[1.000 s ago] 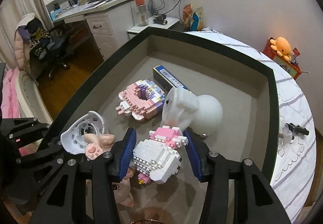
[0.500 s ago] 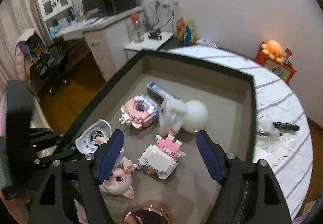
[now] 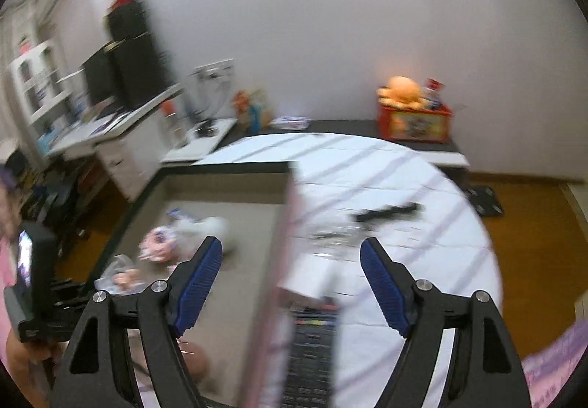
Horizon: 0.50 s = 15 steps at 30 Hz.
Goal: Organize rigid objects
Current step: 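Carry the block figure into the box and release it, then grasp the clear glass bottle with cork with the right gripper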
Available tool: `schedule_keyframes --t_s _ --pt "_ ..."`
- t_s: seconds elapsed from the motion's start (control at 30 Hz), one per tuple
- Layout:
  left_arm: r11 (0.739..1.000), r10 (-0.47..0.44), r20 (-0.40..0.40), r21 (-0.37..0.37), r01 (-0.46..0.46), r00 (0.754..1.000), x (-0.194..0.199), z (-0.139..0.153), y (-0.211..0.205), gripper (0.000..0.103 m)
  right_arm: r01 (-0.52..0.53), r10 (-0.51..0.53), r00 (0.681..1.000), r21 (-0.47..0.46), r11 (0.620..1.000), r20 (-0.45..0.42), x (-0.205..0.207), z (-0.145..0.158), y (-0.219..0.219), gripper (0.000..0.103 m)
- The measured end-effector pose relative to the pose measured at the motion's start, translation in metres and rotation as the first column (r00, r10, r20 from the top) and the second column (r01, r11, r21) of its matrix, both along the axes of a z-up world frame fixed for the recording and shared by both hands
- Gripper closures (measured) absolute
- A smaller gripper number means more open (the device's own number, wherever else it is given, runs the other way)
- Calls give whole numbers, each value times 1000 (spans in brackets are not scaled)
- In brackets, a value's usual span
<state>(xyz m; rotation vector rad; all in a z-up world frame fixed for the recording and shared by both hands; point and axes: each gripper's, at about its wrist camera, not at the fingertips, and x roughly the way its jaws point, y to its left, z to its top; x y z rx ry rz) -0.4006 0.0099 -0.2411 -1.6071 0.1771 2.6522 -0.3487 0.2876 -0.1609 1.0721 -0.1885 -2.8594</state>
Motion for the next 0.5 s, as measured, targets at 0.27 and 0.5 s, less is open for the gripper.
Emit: schedule_keyframes --t_s 0.27,0.5 --pt "1000 1 1 -9 -1 1000 -1 -1 2 95 137 -137 989 -7 991 61 7 -23 55 24" --pt "1000 6 4 -14 -6 1000 -2 -2 2 95 125 -123 986 -7 992 114 0 -48 59 24"
